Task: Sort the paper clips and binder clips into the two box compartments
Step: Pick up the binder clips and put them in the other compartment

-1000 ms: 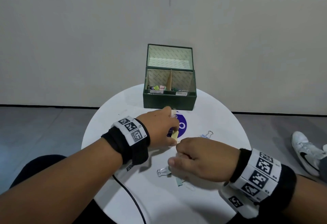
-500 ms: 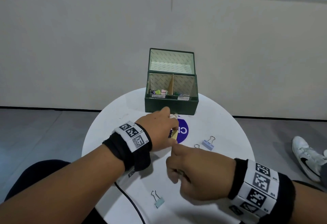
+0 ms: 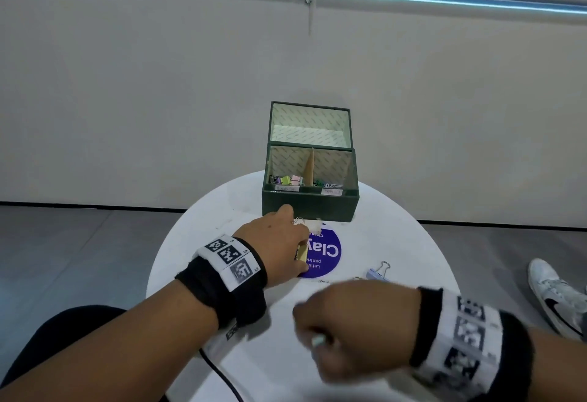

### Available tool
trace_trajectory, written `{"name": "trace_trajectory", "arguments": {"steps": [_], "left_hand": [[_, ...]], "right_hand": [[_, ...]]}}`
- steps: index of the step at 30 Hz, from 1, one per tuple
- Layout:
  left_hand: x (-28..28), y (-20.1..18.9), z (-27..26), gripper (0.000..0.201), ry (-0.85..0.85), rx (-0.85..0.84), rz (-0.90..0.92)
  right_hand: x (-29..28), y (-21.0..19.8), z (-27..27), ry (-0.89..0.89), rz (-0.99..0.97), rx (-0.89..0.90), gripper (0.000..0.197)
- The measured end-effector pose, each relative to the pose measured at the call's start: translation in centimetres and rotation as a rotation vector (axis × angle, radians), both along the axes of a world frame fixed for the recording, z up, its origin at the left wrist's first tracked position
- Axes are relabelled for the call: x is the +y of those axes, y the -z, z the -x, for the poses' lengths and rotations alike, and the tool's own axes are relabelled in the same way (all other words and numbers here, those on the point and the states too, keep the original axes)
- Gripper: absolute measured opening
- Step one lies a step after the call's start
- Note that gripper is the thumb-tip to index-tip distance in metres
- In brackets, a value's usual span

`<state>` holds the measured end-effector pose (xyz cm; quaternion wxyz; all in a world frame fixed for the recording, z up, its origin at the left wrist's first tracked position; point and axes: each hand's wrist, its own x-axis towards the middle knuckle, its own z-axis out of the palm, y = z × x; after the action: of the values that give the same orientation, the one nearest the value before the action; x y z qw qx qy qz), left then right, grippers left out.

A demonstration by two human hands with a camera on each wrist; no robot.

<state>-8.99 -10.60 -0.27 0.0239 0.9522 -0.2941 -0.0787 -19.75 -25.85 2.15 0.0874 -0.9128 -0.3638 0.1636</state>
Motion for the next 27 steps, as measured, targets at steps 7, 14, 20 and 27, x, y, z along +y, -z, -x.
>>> {"name": "trace_trajectory", "arguments": {"steps": [7, 14, 20, 27], "left_hand": [[0.1, 0.3, 0.4, 0.044, -0.033, -0.011, 0.036], [0.3, -0.2, 0.3, 0.050, -0.019, -0.041, 0.091], [1.9, -2.5, -1.9, 0.041, -0.095, -0.107, 0.359], [-1.0, -5.9, -8.5, 0.038, -0.125, -0.280, 0.261]], "right_hand": [[-1.6, -6.5, -12.4, 0.448, -0.335, -0.320, 0.006], [-0.8, -6.3, -17.3, 0.562, -0.173, -0.237, 0.054], [-6.4, -3.8, -13.4, 0.600, -0.354, -0.408, 0.010], [-11.8, 0.7, -6.6, 0.562, -0.101, -0.086, 0.013]]}}
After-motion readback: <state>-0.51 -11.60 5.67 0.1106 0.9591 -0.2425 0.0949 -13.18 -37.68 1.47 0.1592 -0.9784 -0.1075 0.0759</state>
